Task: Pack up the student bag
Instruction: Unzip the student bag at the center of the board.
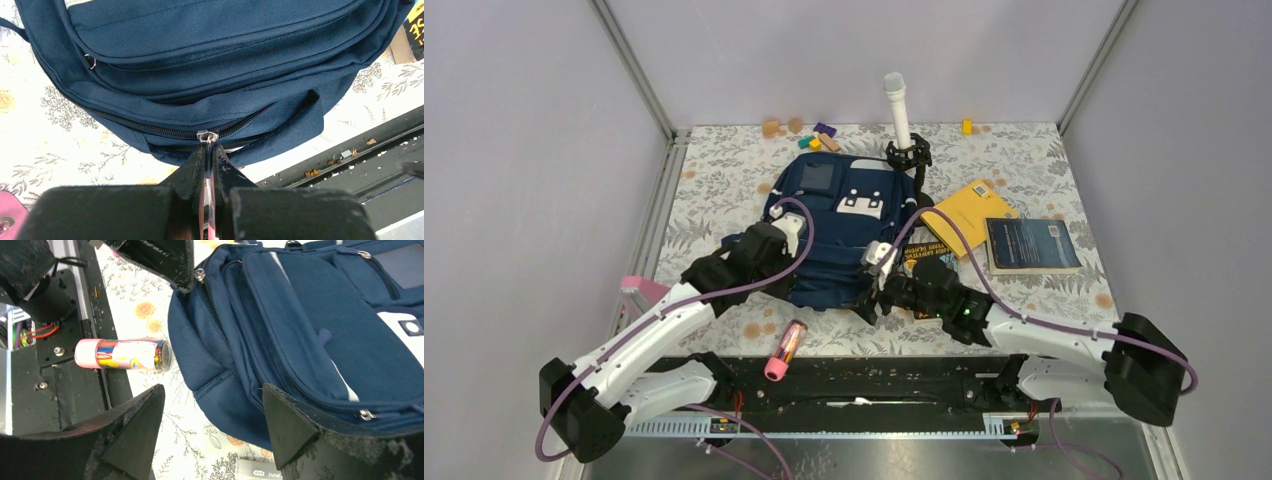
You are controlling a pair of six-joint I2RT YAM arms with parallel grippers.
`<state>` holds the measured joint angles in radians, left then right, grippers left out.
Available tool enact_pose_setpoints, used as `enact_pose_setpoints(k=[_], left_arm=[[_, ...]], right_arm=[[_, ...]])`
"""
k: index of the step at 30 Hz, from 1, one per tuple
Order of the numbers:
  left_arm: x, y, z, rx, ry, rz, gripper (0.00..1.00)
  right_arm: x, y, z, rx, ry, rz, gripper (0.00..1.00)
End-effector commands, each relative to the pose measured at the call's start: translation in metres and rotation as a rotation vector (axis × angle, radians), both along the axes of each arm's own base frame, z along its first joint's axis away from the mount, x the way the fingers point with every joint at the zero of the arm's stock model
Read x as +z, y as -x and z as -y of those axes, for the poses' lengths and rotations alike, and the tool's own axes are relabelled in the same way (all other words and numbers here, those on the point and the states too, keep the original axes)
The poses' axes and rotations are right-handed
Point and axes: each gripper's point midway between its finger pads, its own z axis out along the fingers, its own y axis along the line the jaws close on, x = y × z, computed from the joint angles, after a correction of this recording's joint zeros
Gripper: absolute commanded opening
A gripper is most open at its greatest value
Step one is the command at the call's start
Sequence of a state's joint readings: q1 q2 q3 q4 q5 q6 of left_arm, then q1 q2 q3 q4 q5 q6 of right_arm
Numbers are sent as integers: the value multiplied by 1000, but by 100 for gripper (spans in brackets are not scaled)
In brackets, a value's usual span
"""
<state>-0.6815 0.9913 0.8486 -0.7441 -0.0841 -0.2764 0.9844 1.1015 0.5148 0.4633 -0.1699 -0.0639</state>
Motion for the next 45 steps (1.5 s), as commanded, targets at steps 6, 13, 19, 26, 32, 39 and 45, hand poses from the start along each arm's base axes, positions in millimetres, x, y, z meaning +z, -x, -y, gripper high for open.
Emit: enact_pose_setpoints(k=[6, 13, 19, 26, 32, 39, 45], left_arm=[[32, -16, 12, -35, 96, 143, 0], [36, -17, 10, -31, 110, 157, 0], [37, -17, 9, -31, 116, 157, 0], [36, -17, 10, -33, 117, 153, 0], [36, -19, 9, -27, 117, 154, 0], [31, -27, -5, 38, 87, 152, 0], [26, -38, -18, 111, 74, 127, 0]], right_arm=[[19, -15, -39, 72, 59, 212, 63], [2, -33, -49, 72, 178, 254, 54], [-9, -47, -49, 37, 256, 279, 50], [-23, -57, -50, 11, 321, 278, 36], [-28, -57, -49, 22, 352, 279, 20], [-26, -61, -40, -19, 349, 306, 0], [-16, -62, -33, -46, 307, 374, 0]])
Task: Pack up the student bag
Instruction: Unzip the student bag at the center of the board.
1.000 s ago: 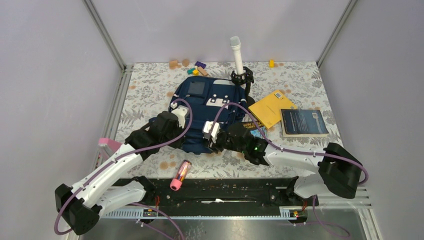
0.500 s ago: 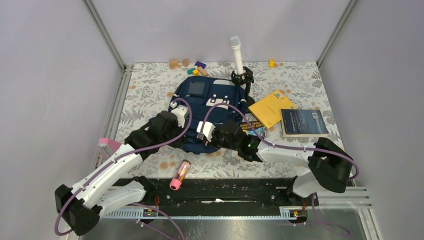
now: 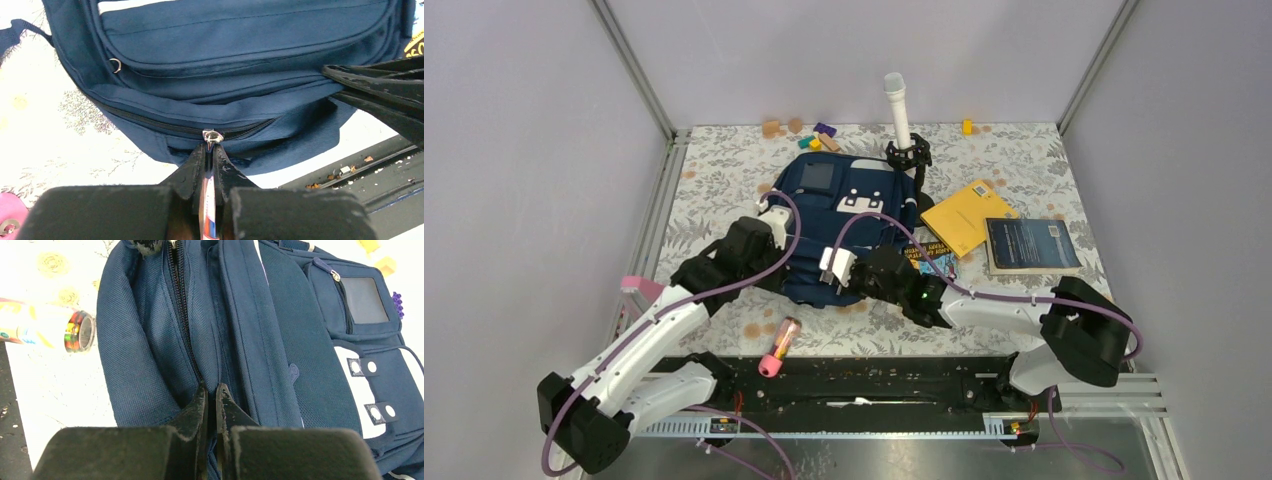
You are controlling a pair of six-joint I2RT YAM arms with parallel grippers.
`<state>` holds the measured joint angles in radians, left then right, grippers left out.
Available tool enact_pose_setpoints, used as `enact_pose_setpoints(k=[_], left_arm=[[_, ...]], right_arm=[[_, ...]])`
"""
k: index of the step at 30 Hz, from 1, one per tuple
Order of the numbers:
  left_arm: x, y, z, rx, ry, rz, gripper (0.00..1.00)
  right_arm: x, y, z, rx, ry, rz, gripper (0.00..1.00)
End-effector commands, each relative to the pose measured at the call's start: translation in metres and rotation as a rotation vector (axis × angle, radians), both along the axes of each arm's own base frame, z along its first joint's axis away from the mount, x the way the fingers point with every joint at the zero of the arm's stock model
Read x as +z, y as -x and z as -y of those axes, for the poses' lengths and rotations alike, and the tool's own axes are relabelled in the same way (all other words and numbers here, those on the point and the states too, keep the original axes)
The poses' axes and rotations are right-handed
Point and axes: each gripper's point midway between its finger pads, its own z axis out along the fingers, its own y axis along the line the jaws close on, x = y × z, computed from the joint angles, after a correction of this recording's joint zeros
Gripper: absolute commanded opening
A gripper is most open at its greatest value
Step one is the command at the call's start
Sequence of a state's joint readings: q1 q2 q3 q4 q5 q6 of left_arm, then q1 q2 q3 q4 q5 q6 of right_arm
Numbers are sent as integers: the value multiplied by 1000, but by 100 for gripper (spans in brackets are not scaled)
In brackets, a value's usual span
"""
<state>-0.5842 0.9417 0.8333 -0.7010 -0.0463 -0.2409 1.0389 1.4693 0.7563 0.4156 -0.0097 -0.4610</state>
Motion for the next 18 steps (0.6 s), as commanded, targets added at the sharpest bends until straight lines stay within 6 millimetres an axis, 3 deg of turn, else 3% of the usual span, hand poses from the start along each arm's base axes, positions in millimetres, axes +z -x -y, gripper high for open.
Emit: enact_pose_setpoints(k=[1, 18], left_arm=[[14, -23, -6, 72, 29, 65, 0], [9, -41, -43, 237, -8, 55, 0]], right_arm=[[24, -10, 10, -50, -48, 100, 0], [31, -7, 23, -76, -96, 130, 0]])
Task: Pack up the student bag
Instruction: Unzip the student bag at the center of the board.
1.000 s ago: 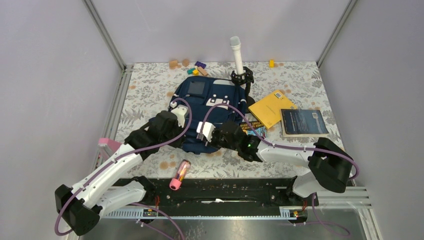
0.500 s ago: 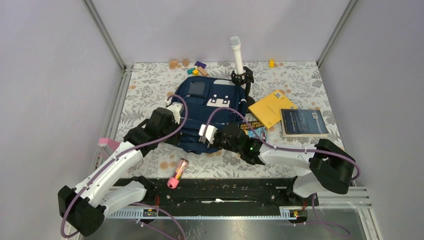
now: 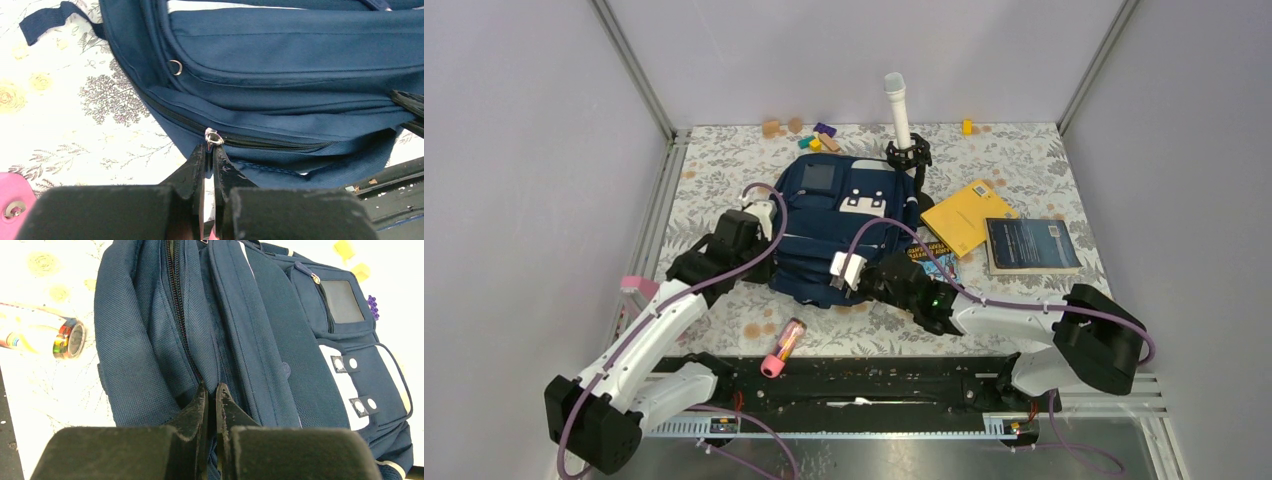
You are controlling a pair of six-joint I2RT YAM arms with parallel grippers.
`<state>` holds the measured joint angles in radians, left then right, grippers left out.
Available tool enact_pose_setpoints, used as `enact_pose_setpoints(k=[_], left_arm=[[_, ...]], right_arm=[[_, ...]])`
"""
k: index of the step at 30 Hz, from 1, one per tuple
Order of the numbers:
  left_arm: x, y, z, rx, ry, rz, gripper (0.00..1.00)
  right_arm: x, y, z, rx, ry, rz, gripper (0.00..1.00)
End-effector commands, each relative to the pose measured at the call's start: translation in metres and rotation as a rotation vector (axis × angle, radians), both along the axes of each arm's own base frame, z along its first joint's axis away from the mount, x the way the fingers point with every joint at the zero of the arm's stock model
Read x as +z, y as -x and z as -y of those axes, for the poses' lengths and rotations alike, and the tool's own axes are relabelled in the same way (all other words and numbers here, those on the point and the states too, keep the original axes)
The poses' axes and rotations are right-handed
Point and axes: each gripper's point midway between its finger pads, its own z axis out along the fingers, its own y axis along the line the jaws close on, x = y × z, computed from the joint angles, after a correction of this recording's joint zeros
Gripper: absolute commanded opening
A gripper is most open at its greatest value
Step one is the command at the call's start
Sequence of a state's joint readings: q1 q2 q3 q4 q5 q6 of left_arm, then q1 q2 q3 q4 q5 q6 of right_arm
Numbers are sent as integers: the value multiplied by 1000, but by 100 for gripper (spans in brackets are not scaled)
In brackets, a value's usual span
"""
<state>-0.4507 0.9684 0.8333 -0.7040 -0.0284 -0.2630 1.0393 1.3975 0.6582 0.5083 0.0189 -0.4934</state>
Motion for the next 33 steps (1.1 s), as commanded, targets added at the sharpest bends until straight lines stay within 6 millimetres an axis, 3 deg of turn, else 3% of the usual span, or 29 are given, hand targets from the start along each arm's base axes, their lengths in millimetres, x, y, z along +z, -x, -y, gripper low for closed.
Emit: enact_pose_setpoints(k=[1, 9, 33], left_arm=[[16, -27, -20, 109, -30, 92, 0], [15, -38, -39, 192, -35, 85, 0], [5, -87, -60, 308, -31, 0, 0]], right_arm=[[25, -8, 8, -60, -66, 61, 0], [29, -4, 11, -60, -102, 59, 0], [42, 1, 16, -66, -208, 63, 0]])
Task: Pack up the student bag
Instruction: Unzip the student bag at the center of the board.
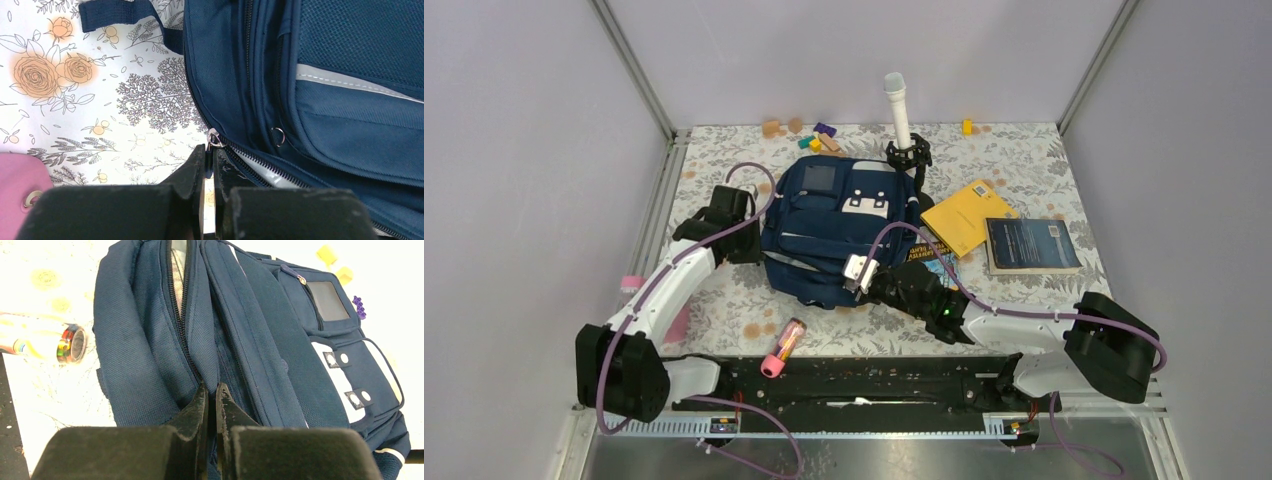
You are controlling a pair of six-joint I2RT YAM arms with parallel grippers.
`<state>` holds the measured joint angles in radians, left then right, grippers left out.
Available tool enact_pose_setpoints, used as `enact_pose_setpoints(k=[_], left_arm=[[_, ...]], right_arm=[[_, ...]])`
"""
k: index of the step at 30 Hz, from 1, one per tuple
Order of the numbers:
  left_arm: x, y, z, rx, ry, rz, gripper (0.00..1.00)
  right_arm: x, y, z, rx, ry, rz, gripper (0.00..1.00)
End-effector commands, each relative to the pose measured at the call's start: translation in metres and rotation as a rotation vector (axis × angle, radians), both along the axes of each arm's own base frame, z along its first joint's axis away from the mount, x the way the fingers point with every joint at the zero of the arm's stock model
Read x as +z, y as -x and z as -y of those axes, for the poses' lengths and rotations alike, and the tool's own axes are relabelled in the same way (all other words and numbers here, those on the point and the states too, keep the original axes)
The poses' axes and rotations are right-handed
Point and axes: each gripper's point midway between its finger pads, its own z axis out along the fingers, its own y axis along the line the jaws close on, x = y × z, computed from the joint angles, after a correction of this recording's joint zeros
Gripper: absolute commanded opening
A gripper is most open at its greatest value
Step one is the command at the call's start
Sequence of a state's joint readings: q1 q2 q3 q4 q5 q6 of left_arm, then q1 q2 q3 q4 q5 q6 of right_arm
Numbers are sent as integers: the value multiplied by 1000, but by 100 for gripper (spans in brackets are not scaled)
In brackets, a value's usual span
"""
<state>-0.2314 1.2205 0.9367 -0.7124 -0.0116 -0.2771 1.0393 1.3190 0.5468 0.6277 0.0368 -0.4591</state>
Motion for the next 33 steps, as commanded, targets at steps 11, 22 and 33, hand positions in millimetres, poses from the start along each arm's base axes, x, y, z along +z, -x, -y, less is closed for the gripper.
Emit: enact_pose_setpoints(k=[11, 22, 33], left_arm=[[68, -41, -9, 36, 35, 289, 0], [69, -19, 9, -28, 126, 298, 0], [81, -16, 15, -58, 146, 335, 0]], right_arm=[[42, 1, 6, -58, -168, -20, 60], [102, 17, 12, -93, -320, -209, 87], [112, 44, -23, -64, -277, -215, 87]])
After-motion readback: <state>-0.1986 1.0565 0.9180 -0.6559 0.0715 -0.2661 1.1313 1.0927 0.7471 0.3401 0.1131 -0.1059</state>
